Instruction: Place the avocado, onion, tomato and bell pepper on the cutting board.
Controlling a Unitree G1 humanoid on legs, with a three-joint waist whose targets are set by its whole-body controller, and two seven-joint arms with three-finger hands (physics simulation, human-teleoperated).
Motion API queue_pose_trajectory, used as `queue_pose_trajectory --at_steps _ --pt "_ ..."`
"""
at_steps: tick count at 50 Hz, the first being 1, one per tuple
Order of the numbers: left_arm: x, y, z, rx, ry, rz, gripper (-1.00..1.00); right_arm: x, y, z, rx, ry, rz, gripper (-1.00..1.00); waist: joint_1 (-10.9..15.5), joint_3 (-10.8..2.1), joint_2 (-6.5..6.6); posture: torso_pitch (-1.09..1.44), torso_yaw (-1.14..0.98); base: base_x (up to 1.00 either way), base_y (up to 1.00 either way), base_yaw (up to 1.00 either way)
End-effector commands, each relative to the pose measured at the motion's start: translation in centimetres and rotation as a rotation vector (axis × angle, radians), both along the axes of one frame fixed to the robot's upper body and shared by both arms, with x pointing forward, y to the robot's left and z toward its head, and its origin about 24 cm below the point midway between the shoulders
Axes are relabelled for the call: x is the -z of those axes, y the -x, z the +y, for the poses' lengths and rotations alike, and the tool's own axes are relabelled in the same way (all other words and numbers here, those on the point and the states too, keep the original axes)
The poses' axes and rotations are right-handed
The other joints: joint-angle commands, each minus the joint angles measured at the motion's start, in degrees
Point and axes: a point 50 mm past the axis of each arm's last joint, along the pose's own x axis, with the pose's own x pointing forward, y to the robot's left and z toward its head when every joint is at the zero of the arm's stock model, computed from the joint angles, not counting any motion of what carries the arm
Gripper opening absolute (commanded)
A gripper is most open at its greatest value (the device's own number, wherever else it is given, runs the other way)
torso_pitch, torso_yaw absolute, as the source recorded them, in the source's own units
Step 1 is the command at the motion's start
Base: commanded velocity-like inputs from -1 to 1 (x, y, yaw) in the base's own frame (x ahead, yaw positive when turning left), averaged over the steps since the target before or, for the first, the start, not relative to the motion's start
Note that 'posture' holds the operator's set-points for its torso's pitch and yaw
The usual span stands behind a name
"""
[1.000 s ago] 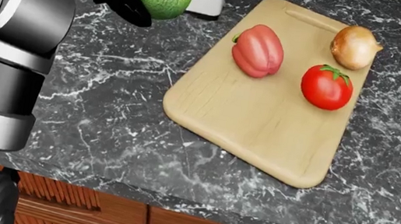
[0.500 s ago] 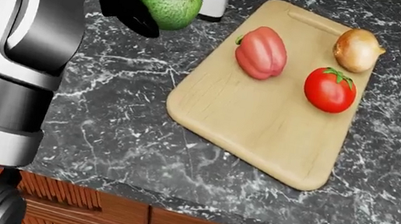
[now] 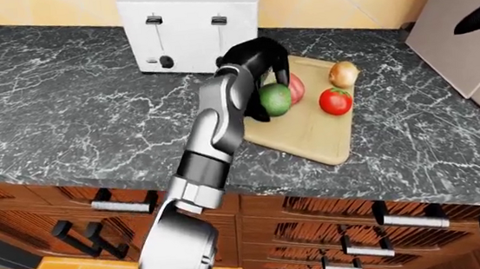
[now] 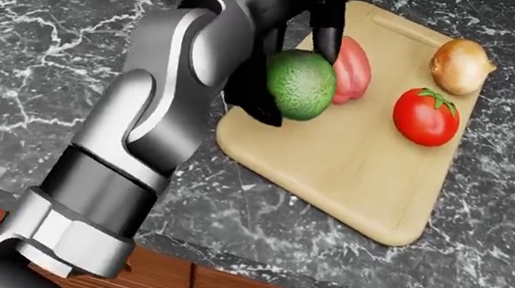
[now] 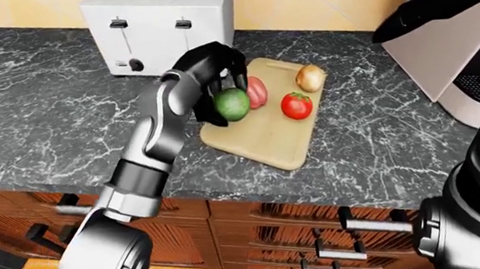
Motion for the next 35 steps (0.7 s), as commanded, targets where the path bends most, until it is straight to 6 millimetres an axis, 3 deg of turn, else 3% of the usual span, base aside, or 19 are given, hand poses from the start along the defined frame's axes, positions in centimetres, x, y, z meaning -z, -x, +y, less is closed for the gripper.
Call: queue_pose_trajectory --at_steps 1,14,17,24,35 --pt "-2.9 0.8 -0.6 0.028 0.055 -0.158 -1.0 -0.7 0.7 -0.3 0.018 -0.004 -0.052 1.0 0.05 -1.85 -0.39 0.0 0.0 0.0 0.0 0.0" --pt "-1.3 1.3 -1.3 0.038 0.166 -0.252 -1.0 -0.8 0.8 -0.4 0.021 -0.002 -0.056 1.0 -0.04 -1.99 -0.38 0.0 0.0 0.0 0.0 0.0" --pt "0.1 1.3 -1.5 0.04 0.136 -0.24 -1.0 -0.8 0.9 -0.4 0.024 -0.002 -0.058 1.0 -0.04 -2.04 -0.38 0.0 0.0 0.0 0.0 0.0" --pt "1.2 1.3 -1.6 0.036 0.107 -0.213 -1.0 -0.5 0.7 -0.4 0.023 -0.004 -0.054 1.0 -0.06 -2.13 -0.41 0.0 0.0 0.0 0.0 0.0" --pt "1.8 1.2 -1.6 0.034 0.088 -0.203 -1.0 -0.2 0.6 -0.4 0.024 -0.007 -0.051 1.0 -0.08 -2.36 -0.4 0.0 0.0 0.0 0.0 0.0"
